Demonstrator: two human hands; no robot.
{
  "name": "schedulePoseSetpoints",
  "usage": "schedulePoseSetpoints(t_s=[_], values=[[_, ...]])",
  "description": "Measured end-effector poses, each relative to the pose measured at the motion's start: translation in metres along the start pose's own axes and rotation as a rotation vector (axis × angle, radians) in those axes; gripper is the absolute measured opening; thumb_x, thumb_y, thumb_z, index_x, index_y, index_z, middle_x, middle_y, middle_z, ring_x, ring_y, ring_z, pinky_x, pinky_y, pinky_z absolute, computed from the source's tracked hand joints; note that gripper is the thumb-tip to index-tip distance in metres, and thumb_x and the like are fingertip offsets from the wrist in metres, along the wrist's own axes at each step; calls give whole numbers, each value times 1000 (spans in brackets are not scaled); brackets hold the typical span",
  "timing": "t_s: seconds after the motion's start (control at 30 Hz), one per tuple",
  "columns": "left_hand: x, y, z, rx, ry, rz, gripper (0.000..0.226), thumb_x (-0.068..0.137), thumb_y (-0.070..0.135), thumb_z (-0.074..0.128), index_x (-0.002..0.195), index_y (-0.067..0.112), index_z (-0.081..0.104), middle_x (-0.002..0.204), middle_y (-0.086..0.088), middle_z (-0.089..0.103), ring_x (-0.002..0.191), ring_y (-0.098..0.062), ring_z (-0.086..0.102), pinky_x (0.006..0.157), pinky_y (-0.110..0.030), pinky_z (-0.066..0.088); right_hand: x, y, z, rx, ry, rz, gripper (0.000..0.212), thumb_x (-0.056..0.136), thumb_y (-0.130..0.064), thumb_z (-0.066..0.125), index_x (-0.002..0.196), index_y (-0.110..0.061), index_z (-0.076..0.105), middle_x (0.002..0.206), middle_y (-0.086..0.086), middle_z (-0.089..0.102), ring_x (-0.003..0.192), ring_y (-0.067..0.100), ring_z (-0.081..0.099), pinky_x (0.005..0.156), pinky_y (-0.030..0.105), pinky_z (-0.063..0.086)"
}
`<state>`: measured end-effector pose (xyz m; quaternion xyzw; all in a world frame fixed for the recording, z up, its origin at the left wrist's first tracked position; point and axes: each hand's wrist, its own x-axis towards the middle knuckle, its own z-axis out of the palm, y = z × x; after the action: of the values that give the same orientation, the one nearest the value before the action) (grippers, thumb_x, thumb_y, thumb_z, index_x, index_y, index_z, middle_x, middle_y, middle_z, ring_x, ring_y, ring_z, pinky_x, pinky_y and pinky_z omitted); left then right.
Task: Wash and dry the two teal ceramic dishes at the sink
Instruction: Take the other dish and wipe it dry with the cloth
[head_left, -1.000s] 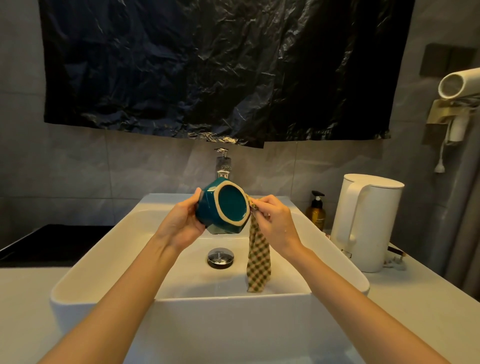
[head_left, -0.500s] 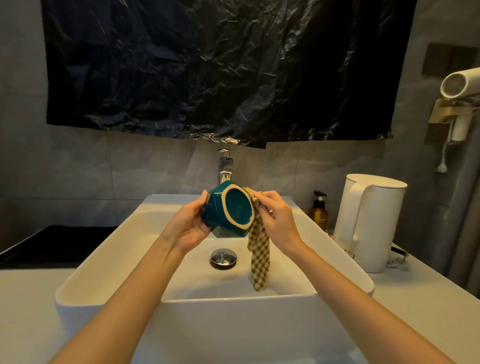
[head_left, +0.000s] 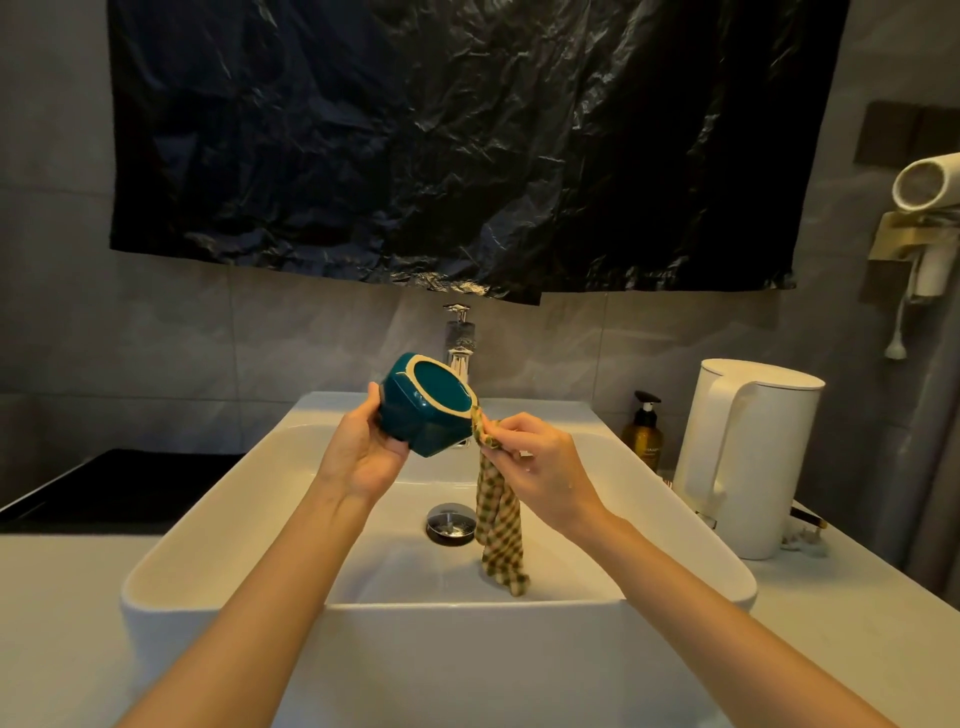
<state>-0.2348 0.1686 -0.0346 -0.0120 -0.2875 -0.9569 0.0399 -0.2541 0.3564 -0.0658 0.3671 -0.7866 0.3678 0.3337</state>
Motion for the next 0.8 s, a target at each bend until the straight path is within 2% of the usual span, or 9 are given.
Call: schedulePoseSetpoints(t_s=[0.13, 0.23, 0.3, 0.5, 0.57, 0.67, 0.8], values=[[3, -1, -1, 3, 17, -7, 23, 100, 26, 40, 102, 10, 56, 106, -14, 63, 108, -31, 55, 102, -49, 38, 1, -1, 3, -38, 2, -58, 32, 85, -3, 66, 117, -7, 66, 98, -9, 59, 82, 0, 55, 71, 2, 45], [4, -3, 0, 26, 4, -9, 24, 100, 27, 41, 106, 10, 56, 108, -14, 63, 107, -29, 56, 102, -47, 39, 4, 0, 4, 10, 38, 87, 31, 90, -9, 60, 120, -9, 64, 99, -7, 59, 86, 10, 57, 71, 8, 50], [4, -4, 1, 35, -3, -13, 25, 100, 27, 41, 109, 10, 56, 110, -14, 63, 109, -29, 56, 102, -46, 40, 5, 2, 5, 7, 60, 120, 30, 90, -10, 60, 120, -10, 64, 99, -3, 62, 87, 12, 57, 71, 10, 50], [3, -3, 0, 23, 15, -11, 24, 100, 27, 40, 104, 9, 56, 105, -15, 63, 110, -30, 53, 103, -48, 38, -1, -3, 2, -207, 19, -167, 33, 82, -8, 67, 115, -5, 67, 98, 7, 68, 82, 14, 64, 73, -1, 42], [2, -3, 0, 30, 11, -20, 24, 100, 27, 40, 104, 8, 54, 105, -15, 61, 110, -30, 52, 103, -48, 38, 0, -4, 1, -275, 21, -226, 38, 79, -5, 70, 117, -6, 66, 99, 9, 68, 81, 18, 66, 76, 4, 43], [2, -7, 1, 84, -5, -34, 27, 100, 27, 40, 111, 6, 51, 106, -16, 60, 109, -30, 54, 98, -46, 41, 1, -8, 2, -357, 19, -345, 44, 73, -1, 76, 115, -6, 66, 98, 13, 68, 81, 22, 67, 69, 16, 52], [3, -15, 4, 235, -23, -55, 29, 100, 27, 40, 105, 4, 56, 102, -16, 61, 96, -25, 59, 87, -42, 46, 2, -11, 1, -396, -19, -427, 41, 76, -4, 73, 116, -6, 66, 98, 14, 67, 81, 24, 66, 65, 24, 57]])
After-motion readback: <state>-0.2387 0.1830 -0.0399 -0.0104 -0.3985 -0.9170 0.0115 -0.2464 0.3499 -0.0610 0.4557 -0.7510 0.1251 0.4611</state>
